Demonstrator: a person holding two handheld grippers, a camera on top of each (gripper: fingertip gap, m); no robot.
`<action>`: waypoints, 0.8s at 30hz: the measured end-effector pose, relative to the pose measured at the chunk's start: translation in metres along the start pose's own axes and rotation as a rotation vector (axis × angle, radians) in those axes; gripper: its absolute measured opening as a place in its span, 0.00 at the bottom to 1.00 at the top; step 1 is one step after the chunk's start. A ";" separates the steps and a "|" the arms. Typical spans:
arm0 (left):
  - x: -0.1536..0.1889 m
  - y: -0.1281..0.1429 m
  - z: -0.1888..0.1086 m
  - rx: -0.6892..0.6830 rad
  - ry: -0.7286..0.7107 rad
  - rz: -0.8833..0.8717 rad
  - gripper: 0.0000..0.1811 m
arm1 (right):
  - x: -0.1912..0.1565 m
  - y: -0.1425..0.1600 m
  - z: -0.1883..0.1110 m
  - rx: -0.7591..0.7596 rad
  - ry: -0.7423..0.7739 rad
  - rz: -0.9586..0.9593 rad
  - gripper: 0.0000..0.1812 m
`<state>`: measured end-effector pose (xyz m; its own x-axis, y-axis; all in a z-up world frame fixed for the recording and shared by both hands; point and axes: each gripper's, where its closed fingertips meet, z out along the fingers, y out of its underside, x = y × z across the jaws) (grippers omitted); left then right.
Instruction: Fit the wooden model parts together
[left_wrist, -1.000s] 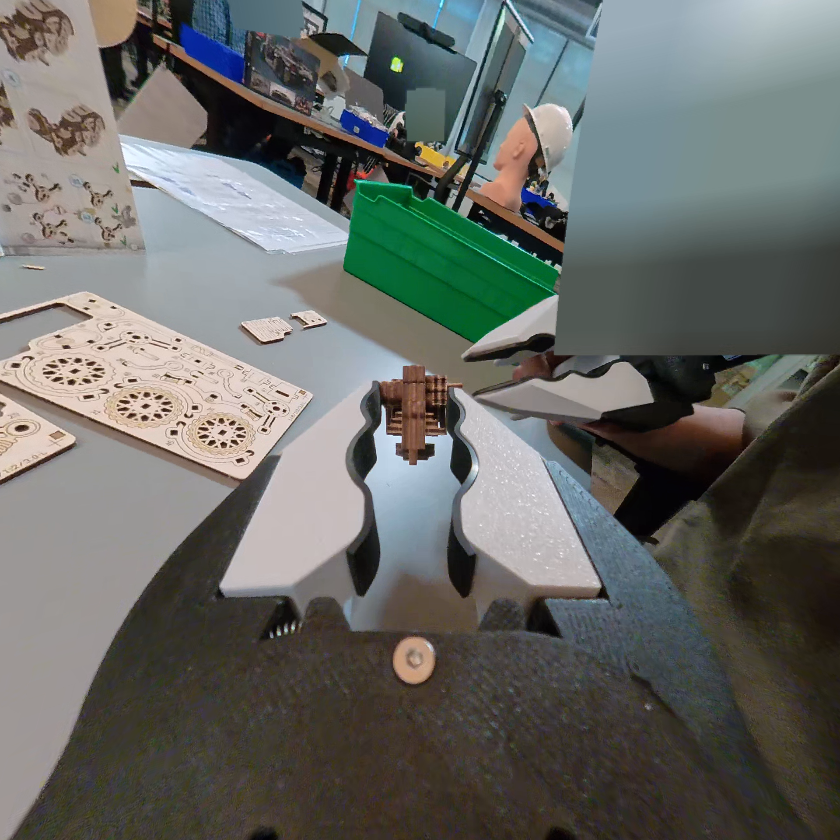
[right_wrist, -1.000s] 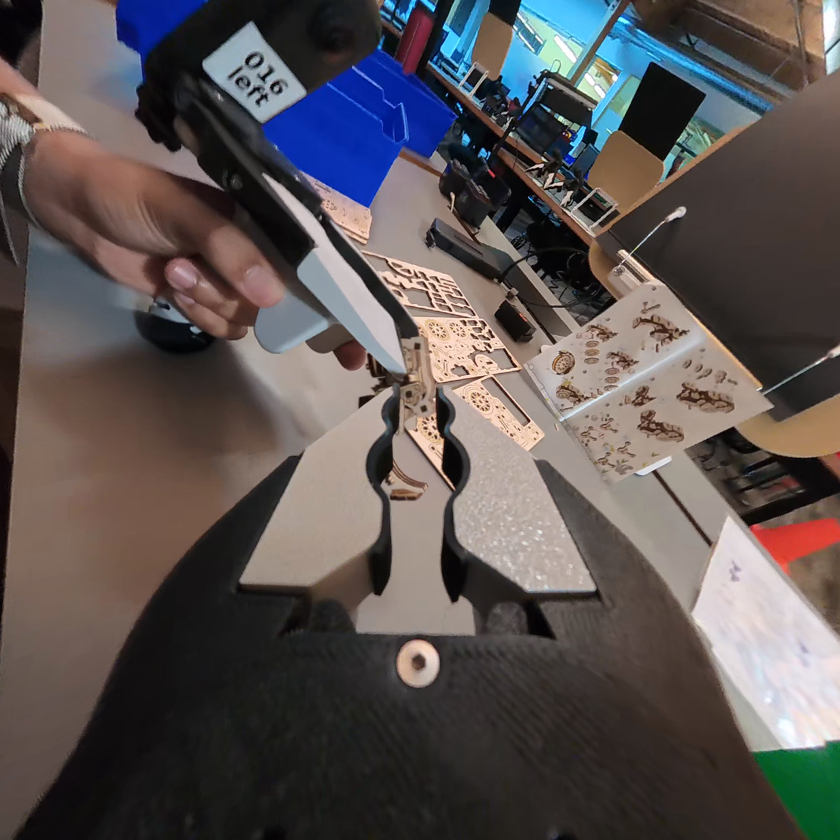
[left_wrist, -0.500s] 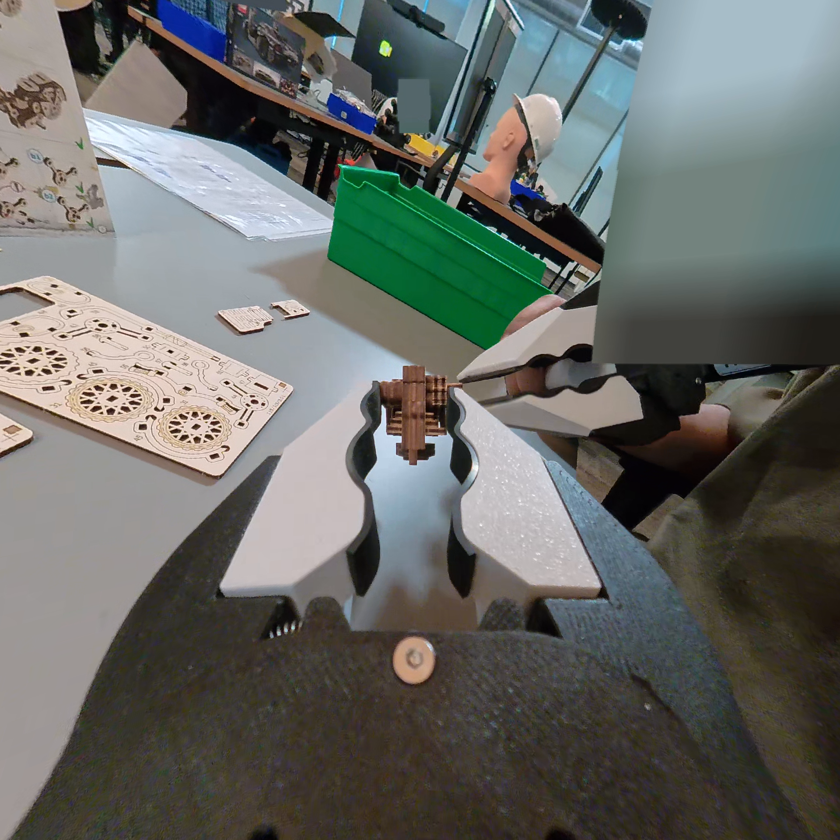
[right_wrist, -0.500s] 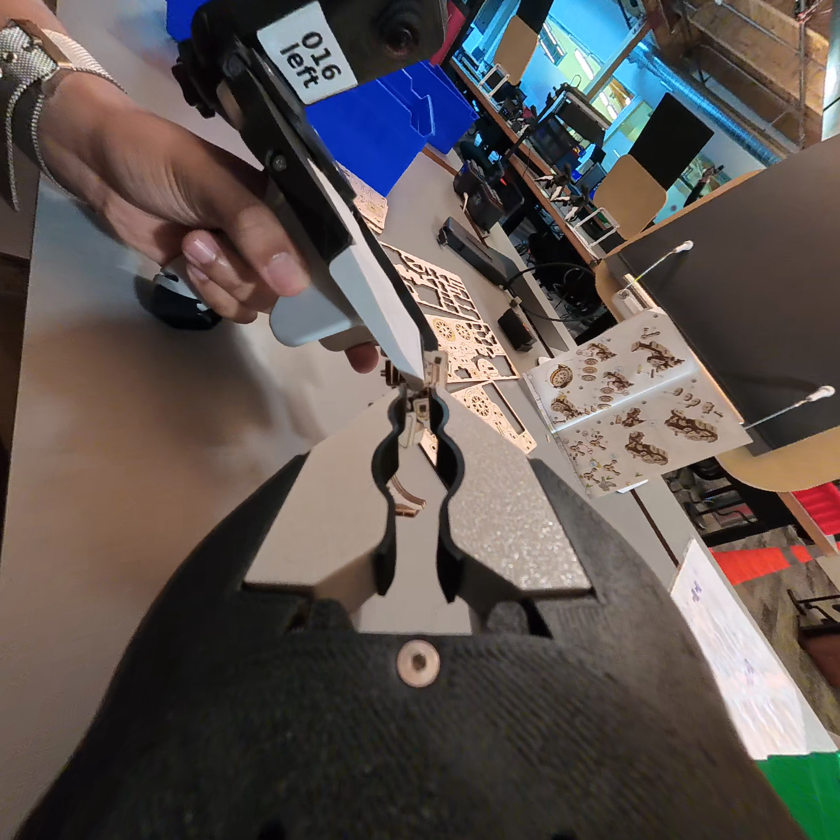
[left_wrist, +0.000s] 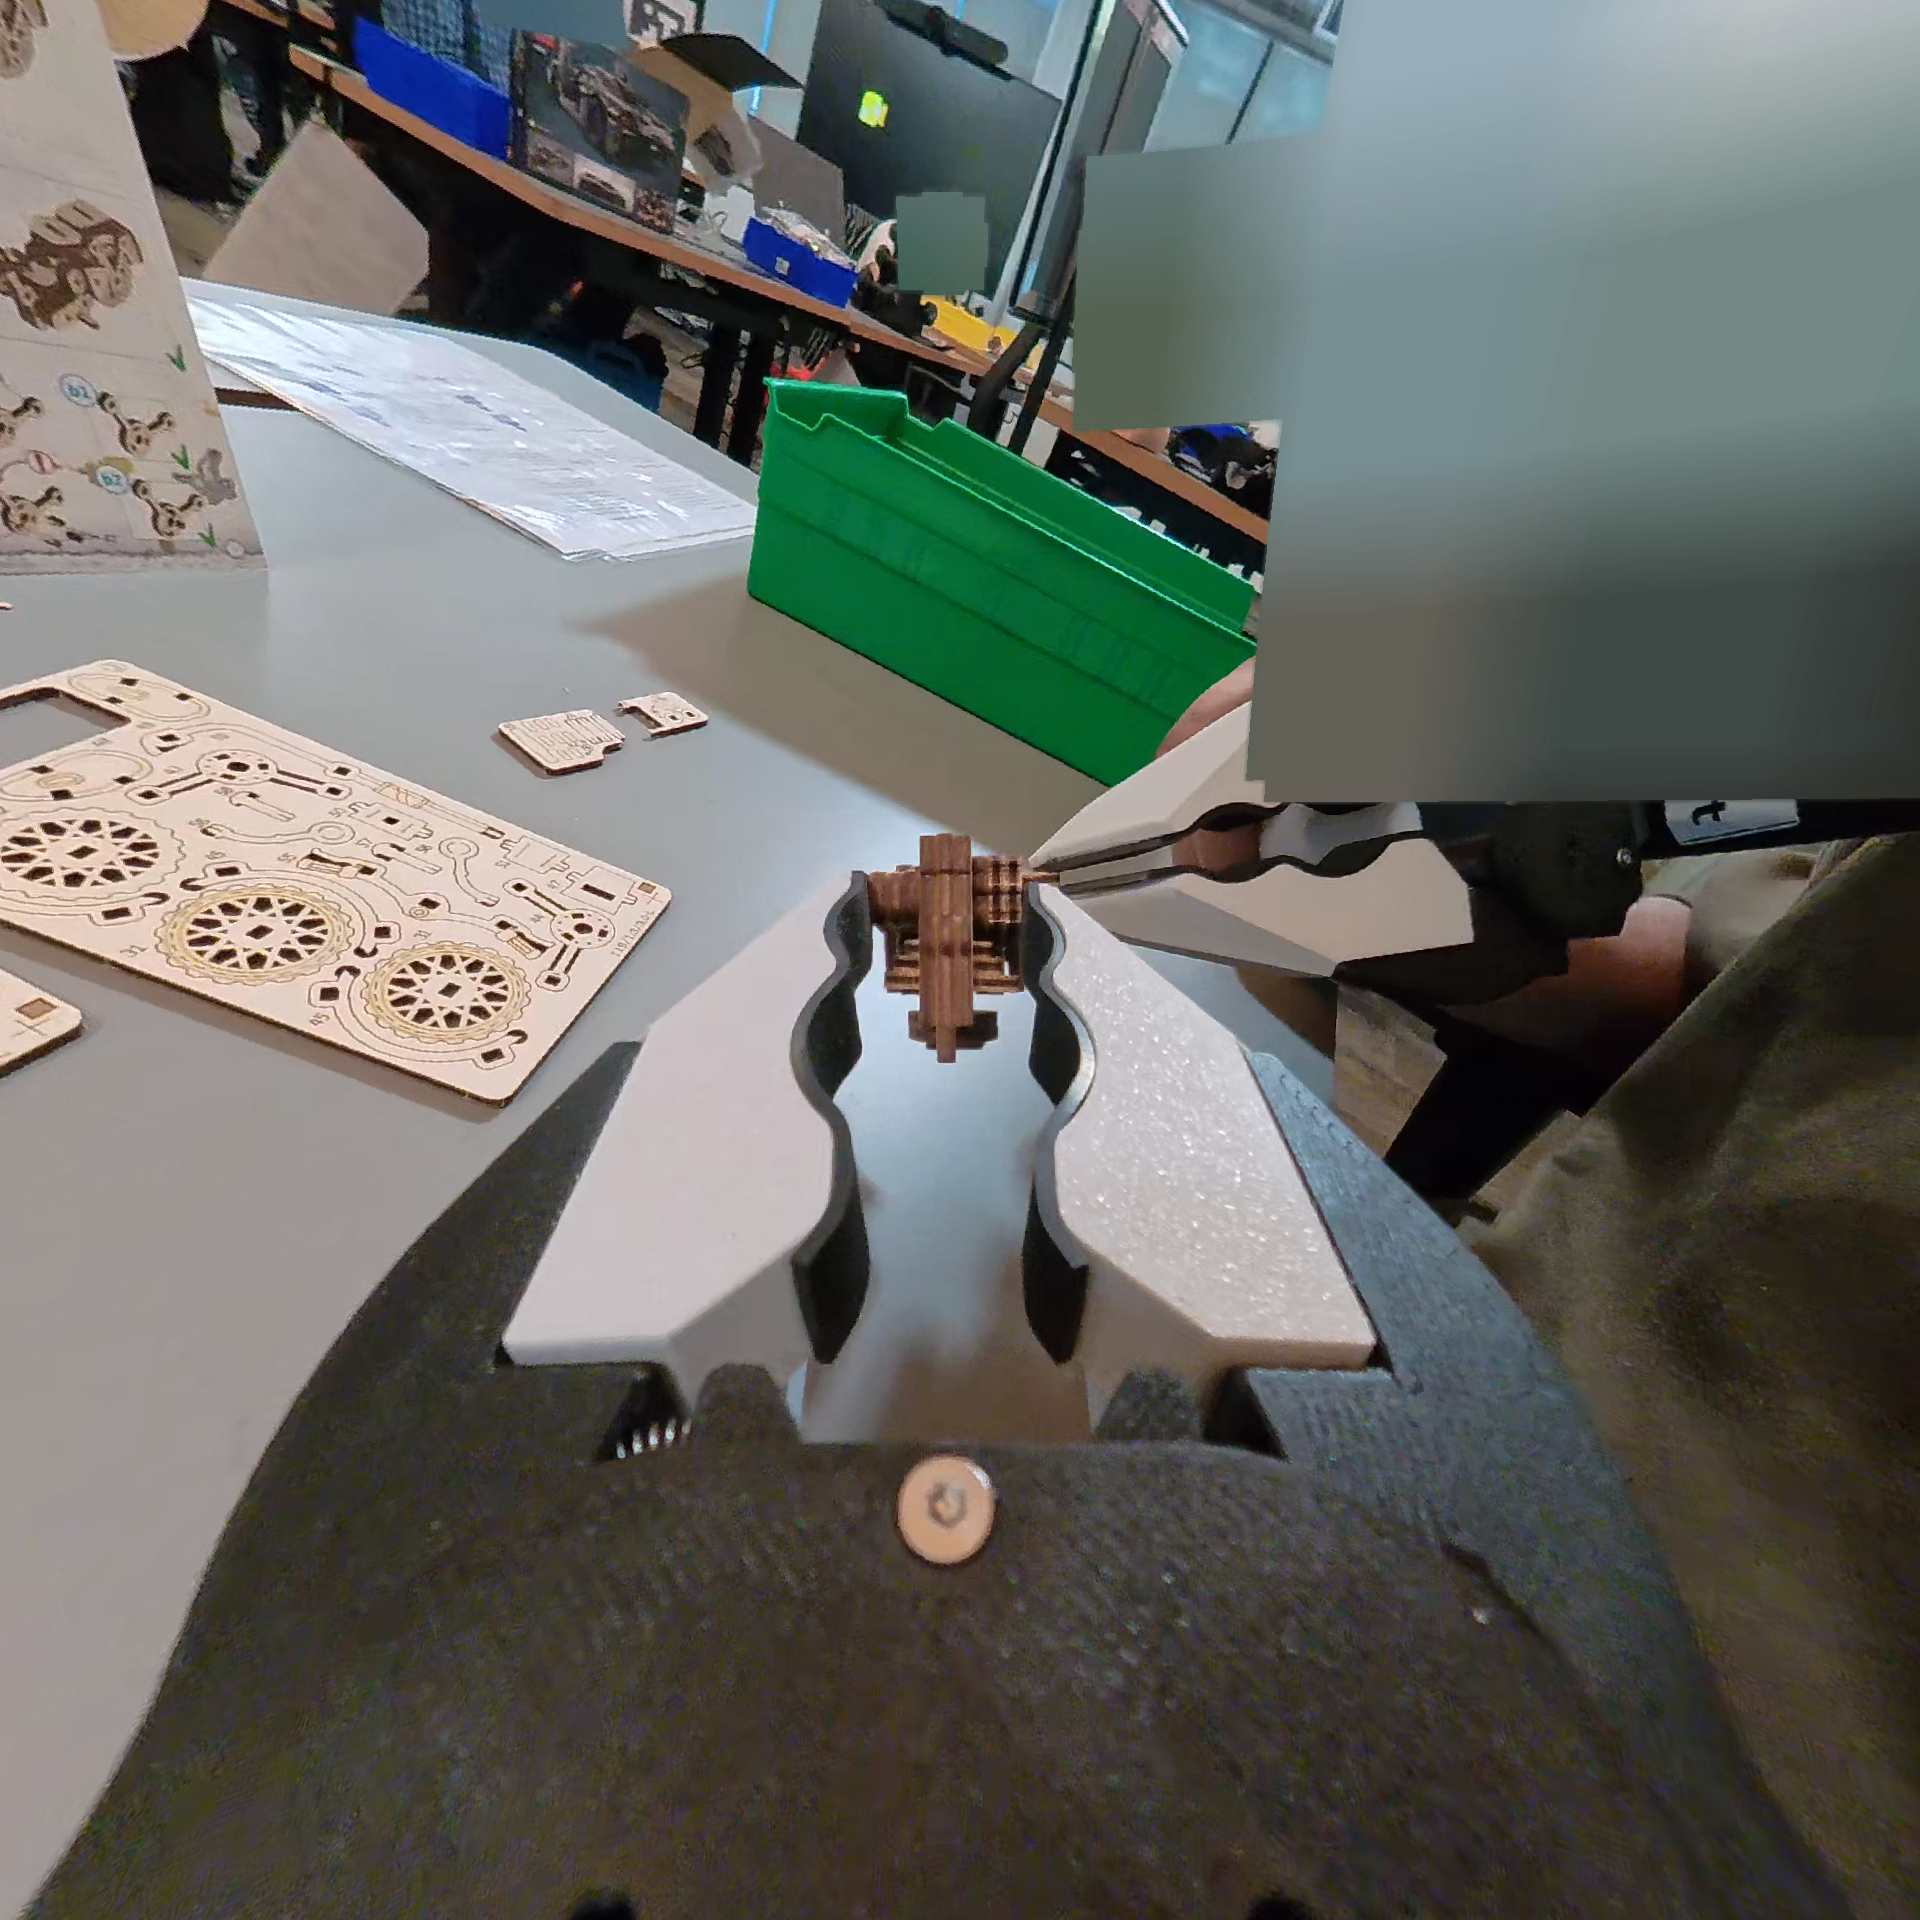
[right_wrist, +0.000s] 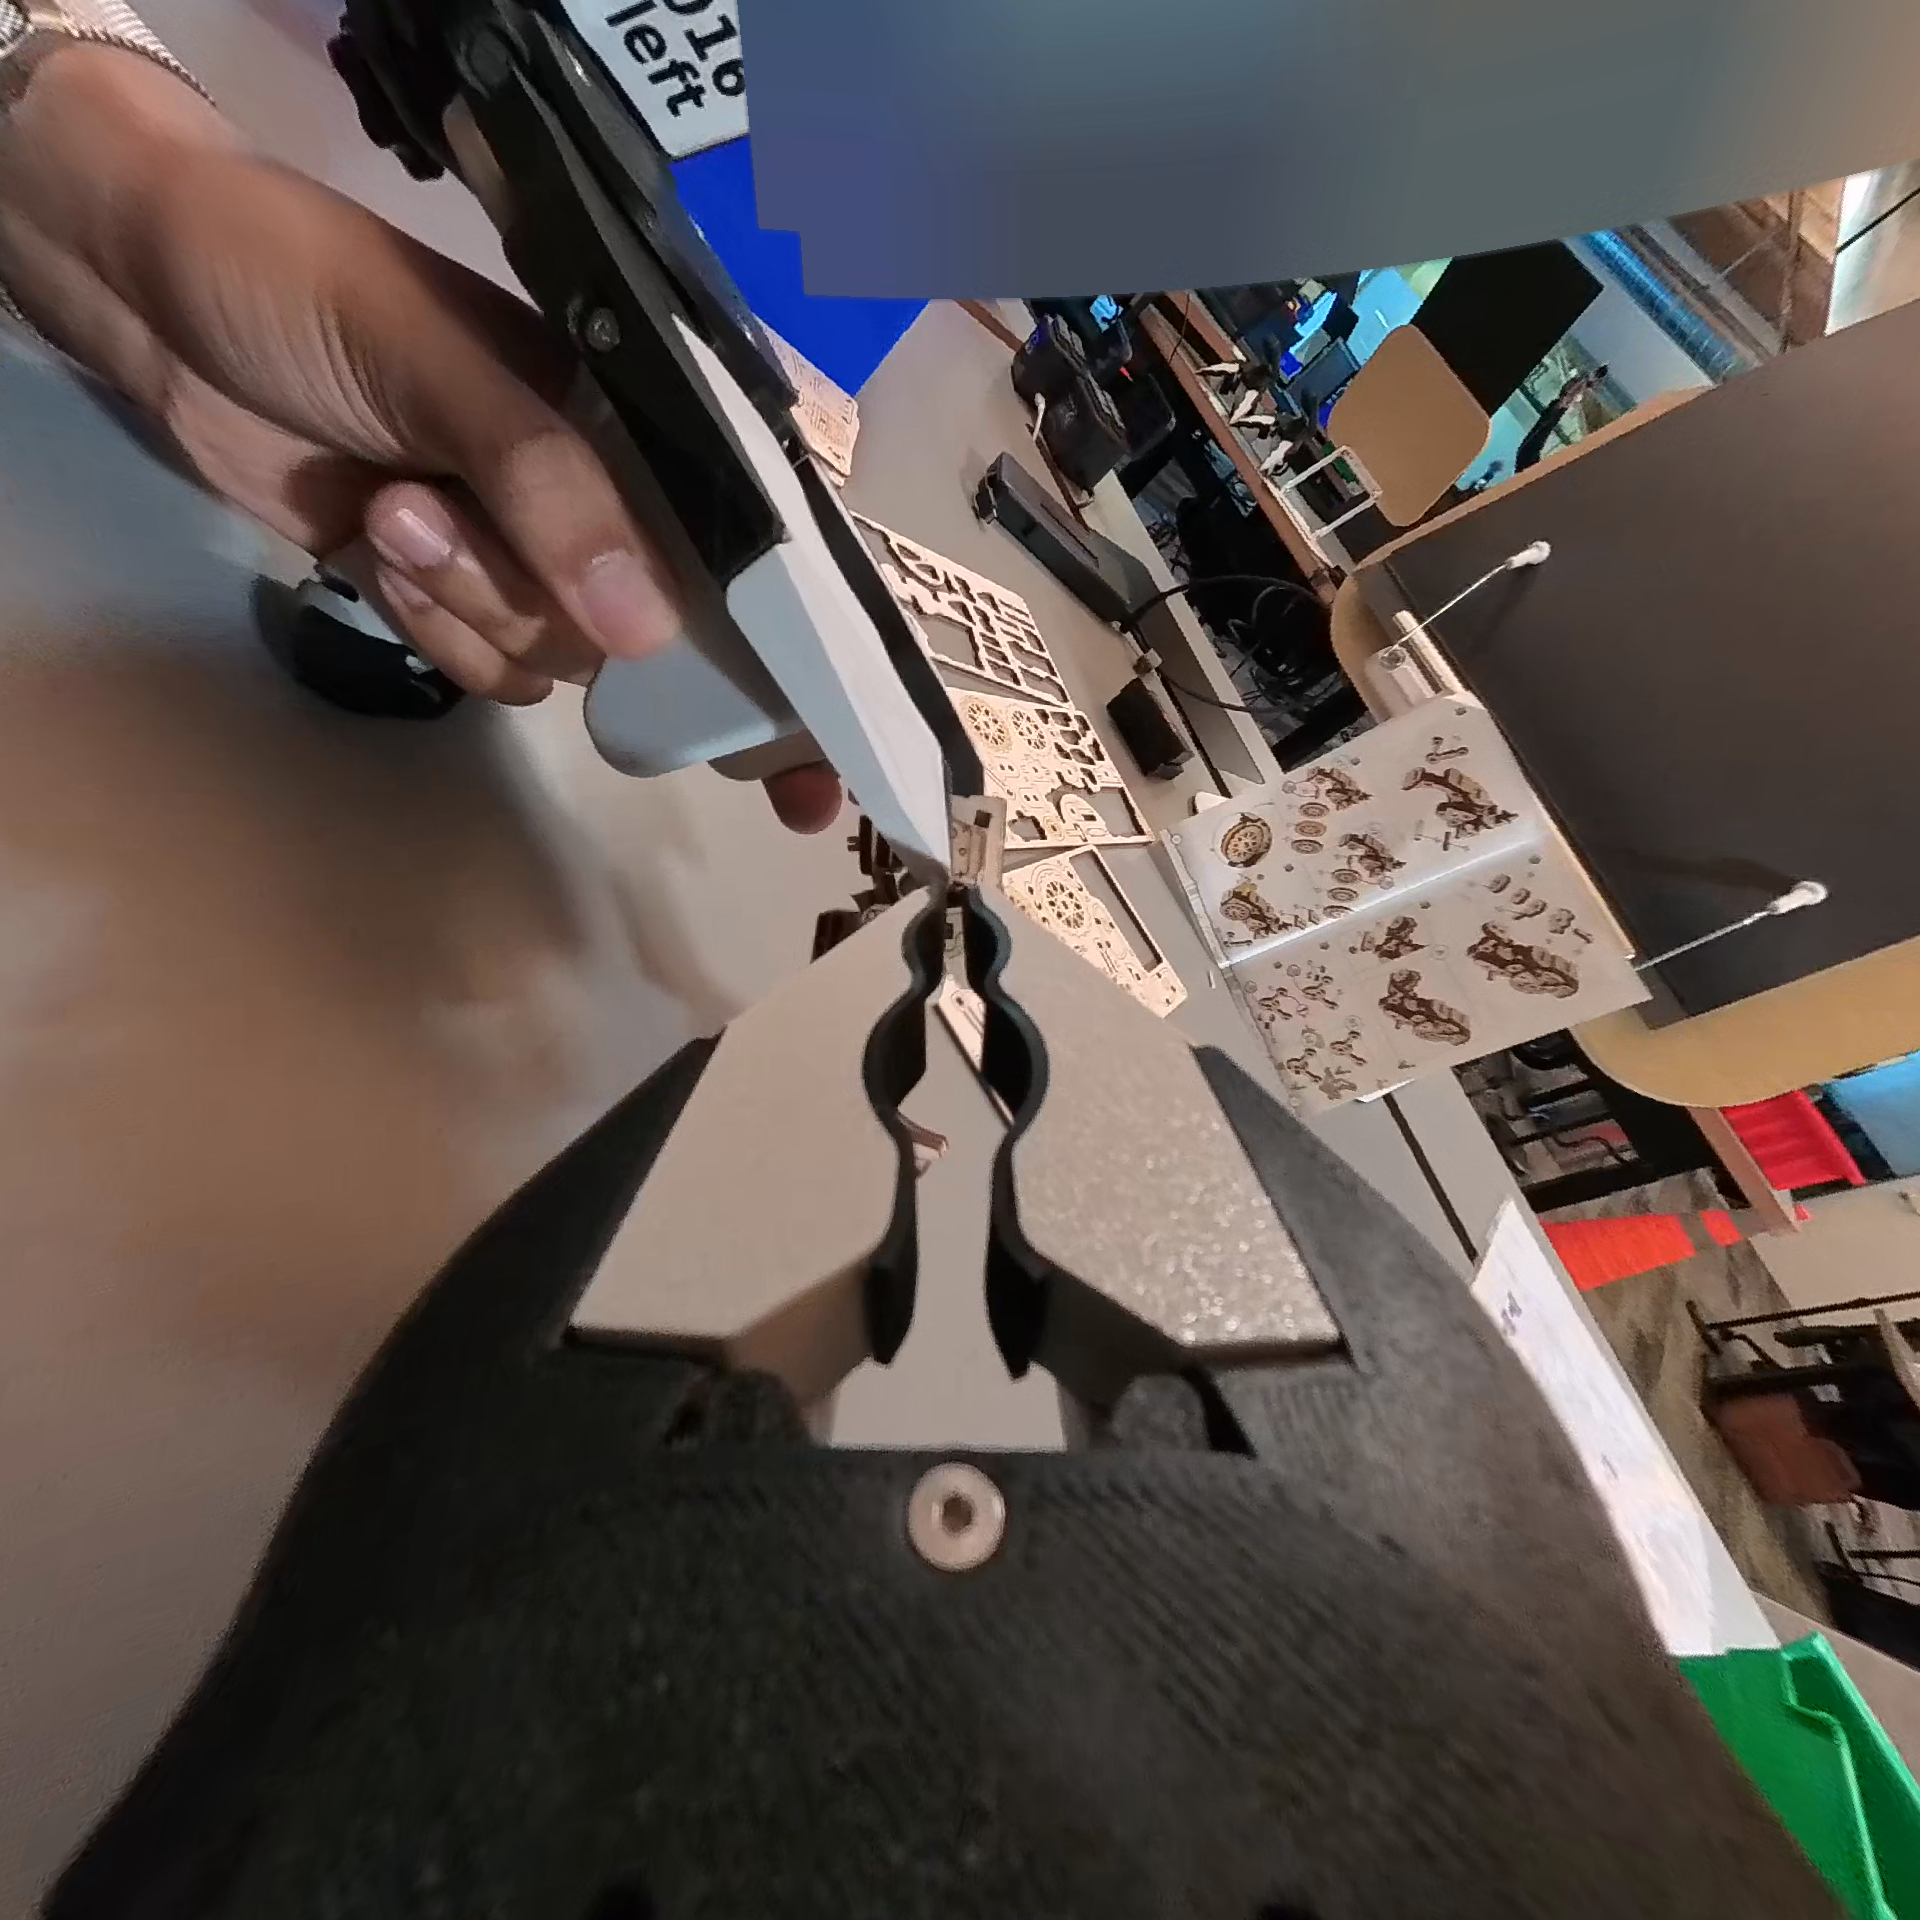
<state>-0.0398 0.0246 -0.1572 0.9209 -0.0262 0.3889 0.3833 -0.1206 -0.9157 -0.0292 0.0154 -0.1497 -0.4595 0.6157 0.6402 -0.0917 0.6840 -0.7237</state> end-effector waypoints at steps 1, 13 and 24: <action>0.000 0.000 0.000 0.001 -0.001 -0.007 0.14 | 0.001 0.000 0.000 0.000 0.000 0.008 0.00; -0.029 -0.008 -0.009 0.060 -0.038 -0.233 0.14 | 0.009 -0.004 -0.005 0.039 0.021 0.045 0.00; -0.057 -0.012 -0.019 0.088 -0.154 -0.224 0.14 | 0.016 0.076 0.002 -0.269 -0.086 0.286 0.00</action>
<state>-0.0987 0.0085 -0.1664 0.8098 0.1434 0.5689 0.5770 -0.0193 -0.8165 -0.0448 0.0763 -0.1949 -0.5066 0.7688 0.3903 0.2802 0.5749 -0.7688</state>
